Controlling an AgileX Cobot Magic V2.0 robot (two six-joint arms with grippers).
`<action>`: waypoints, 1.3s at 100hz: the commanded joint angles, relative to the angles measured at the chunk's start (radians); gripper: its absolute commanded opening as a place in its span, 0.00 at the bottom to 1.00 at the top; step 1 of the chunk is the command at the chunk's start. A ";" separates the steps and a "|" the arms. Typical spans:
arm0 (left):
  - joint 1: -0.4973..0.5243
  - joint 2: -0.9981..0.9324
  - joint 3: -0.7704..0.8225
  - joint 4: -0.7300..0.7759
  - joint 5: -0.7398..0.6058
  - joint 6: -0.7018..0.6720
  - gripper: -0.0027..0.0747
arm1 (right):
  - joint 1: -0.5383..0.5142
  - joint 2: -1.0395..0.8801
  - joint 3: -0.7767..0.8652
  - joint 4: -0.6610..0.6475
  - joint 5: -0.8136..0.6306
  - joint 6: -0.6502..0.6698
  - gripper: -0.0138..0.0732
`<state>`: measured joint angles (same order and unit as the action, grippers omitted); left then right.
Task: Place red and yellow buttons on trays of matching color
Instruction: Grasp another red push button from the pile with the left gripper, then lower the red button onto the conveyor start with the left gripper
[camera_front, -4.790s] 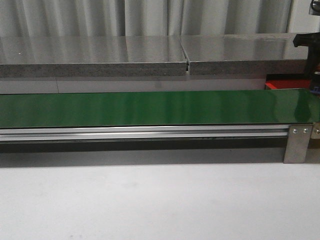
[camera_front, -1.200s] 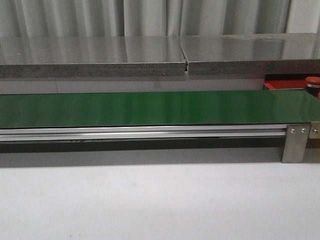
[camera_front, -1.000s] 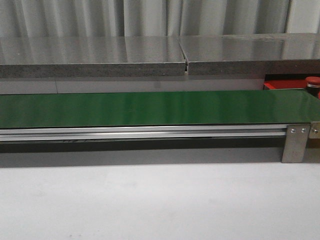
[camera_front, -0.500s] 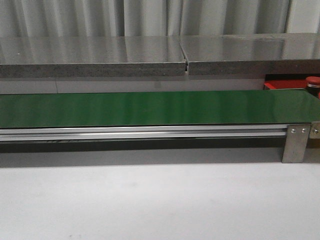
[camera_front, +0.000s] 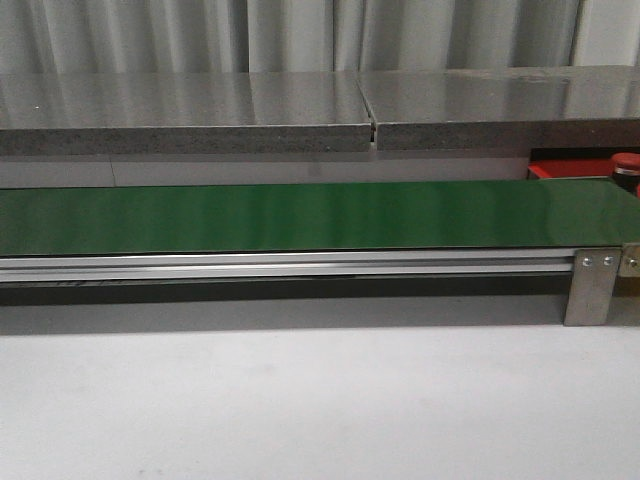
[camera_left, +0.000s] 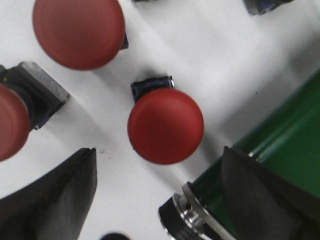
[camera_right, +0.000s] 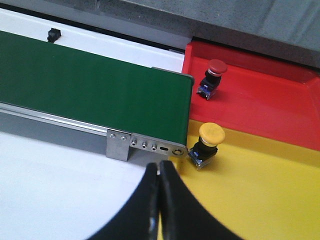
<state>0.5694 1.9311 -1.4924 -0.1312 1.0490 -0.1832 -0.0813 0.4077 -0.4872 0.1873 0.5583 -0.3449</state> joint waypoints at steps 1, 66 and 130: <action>0.002 -0.026 -0.052 -0.013 -0.033 -0.030 0.70 | -0.001 0.002 -0.025 0.009 -0.077 -0.006 0.08; 0.002 0.048 -0.170 -0.015 0.044 -0.031 0.21 | -0.001 0.002 -0.025 0.009 -0.077 -0.006 0.08; -0.127 -0.183 -0.178 0.007 0.074 0.111 0.19 | -0.001 0.002 -0.025 0.009 -0.077 -0.006 0.08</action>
<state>0.4816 1.8062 -1.6373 -0.1157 1.1271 -0.0893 -0.0813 0.4077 -0.4852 0.1889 0.5583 -0.3461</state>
